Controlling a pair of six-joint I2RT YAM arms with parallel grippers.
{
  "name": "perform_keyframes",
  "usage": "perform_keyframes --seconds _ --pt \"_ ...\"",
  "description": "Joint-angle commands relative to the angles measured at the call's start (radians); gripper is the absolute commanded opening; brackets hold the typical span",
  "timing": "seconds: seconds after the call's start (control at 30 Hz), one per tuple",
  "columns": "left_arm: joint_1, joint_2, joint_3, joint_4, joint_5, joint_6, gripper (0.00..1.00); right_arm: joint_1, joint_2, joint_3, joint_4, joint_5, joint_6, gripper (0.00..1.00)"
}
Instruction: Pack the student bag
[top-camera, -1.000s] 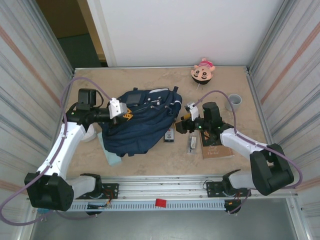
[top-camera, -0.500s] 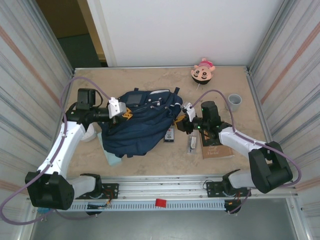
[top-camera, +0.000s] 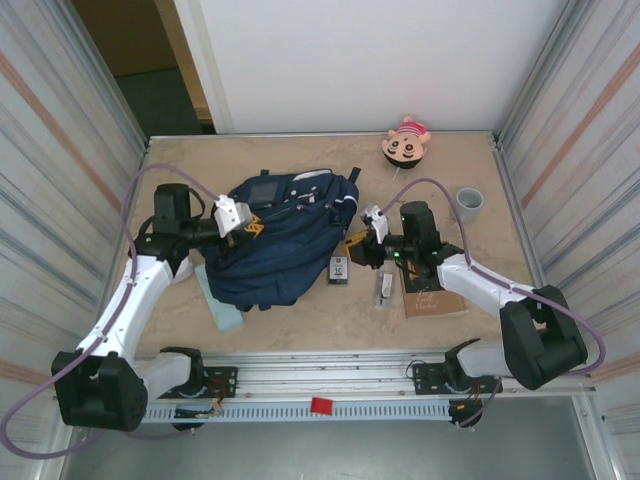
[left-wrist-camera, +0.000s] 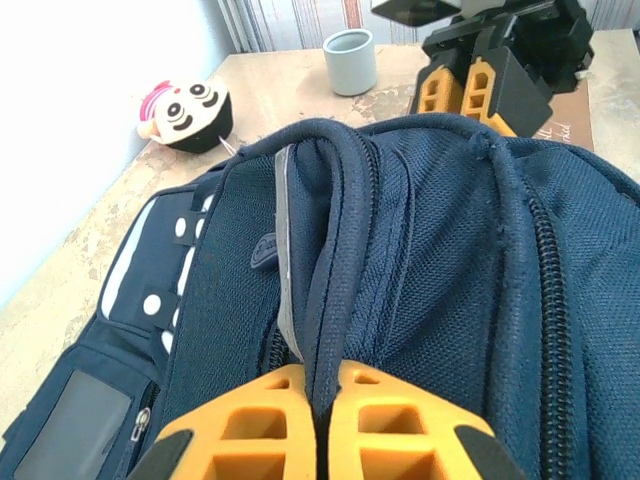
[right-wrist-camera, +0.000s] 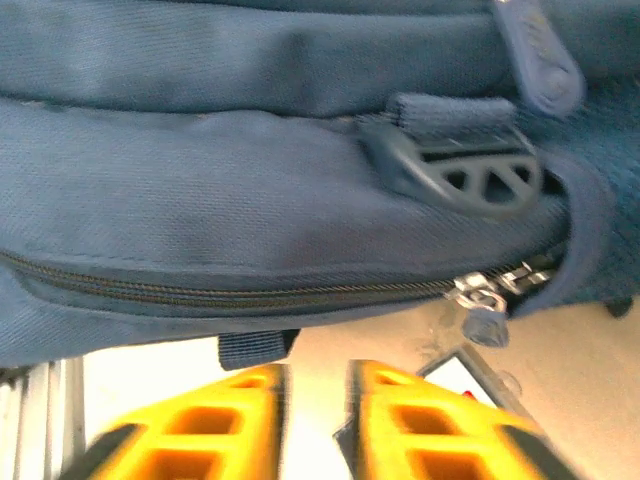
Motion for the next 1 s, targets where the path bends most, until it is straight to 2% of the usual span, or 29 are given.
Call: perform_keyframes --seconds 0.0,0.17,0.4,0.53,0.7,0.87,0.97 --pt "0.018 -0.047 0.029 0.098 0.145 -0.031 0.0 -0.036 -0.005 0.008 0.005 0.064 0.019 0.45" --pt "0.039 -0.03 0.053 0.083 0.229 -0.038 0.0 -0.045 0.037 0.002 0.024 0.105 -0.036 0.55" --pt "0.043 -0.019 0.067 0.076 0.265 -0.036 0.0 -0.046 0.111 0.044 0.083 0.07 -0.045 0.57" --pt "0.043 -0.02 0.067 0.074 0.267 -0.036 0.0 -0.05 0.134 0.065 0.104 0.042 -0.049 0.48" --pt "0.044 -0.021 0.063 0.071 0.269 -0.037 0.0 -0.05 0.138 0.066 0.138 -0.022 -0.049 0.47" --pt "0.044 -0.026 0.055 0.084 0.254 -0.049 0.0 -0.052 0.148 0.072 0.144 -0.06 -0.035 0.2" --pt "0.044 -0.03 0.044 0.099 0.239 -0.06 0.0 -0.052 0.143 0.069 0.142 -0.065 -0.029 0.13"
